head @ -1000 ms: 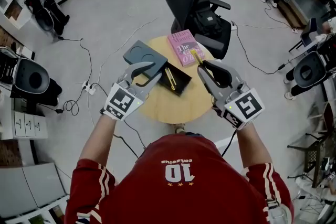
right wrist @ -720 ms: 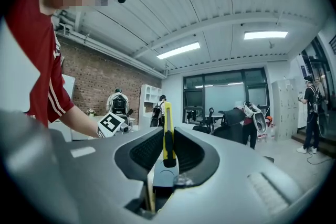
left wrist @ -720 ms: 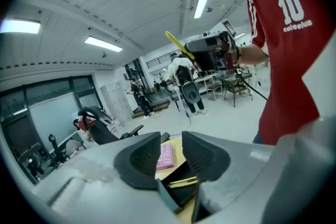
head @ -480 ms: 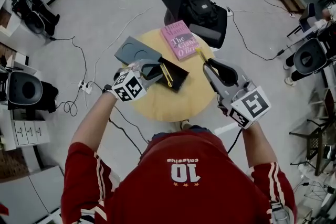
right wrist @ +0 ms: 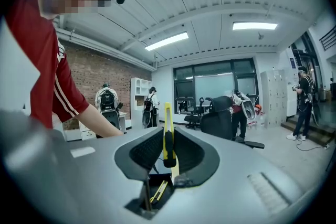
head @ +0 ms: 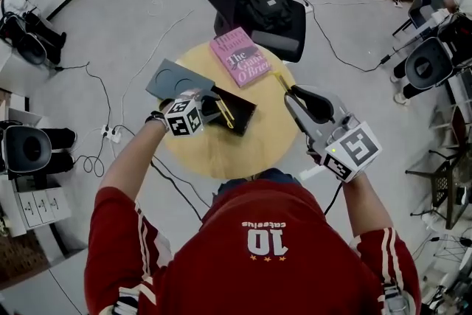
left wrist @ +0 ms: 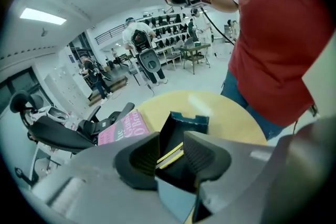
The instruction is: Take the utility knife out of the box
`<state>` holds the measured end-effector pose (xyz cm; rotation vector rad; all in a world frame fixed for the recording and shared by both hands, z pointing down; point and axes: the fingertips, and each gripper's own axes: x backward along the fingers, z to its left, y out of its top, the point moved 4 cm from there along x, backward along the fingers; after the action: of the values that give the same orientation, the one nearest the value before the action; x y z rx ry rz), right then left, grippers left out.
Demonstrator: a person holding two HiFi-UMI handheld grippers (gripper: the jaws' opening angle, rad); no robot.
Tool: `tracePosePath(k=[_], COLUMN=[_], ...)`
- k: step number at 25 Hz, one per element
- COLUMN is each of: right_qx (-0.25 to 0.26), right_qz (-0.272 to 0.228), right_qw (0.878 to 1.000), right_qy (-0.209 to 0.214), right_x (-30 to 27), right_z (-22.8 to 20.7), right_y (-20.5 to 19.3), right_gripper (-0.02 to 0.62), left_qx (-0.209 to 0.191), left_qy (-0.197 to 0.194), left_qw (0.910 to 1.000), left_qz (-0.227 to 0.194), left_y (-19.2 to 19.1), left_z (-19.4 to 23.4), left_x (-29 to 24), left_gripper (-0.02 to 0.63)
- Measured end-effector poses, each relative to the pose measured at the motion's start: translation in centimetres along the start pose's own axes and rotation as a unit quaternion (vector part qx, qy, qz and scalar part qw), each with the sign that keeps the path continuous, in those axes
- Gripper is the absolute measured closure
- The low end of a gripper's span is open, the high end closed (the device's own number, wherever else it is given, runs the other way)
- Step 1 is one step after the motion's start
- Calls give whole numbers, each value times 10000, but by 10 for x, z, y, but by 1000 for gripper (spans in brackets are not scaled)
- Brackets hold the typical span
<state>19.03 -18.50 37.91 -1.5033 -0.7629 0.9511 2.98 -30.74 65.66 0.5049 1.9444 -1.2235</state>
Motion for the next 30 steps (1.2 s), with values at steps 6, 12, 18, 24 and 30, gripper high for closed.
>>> tracePosePath(k=[6,12,18,24,30], right_qx=[-16,-99,-206,-351,-537], right_qz=[-2,-38,-90,-107,-70], right_qw=[9996,9981,9952,9919,9903], right_qy=[-275,-612,-949,-1214,-1279], right_x=[7,22,46,65,66], right_z=[-11,-16,-24,-34,-41], right_y=[-16,-36,-52,-60,-67], right_gripper=[532,532,532,532,531], left_qx=[-629,-1107,-1789,-2203,-2685], left_qy=[-628,-1051,-1657,-2116,-2405], left_qw=[9947,9859,9637,9414,9165], left_qz=[513,687,1089,1429,1734], left_y=[-30,-39,-50,-53,-43], left_z=[-4,-8,-17,-19,-28], left_x=[-42,-67,-93,-106,-117], left_gripper=[475,471,465,465,465])
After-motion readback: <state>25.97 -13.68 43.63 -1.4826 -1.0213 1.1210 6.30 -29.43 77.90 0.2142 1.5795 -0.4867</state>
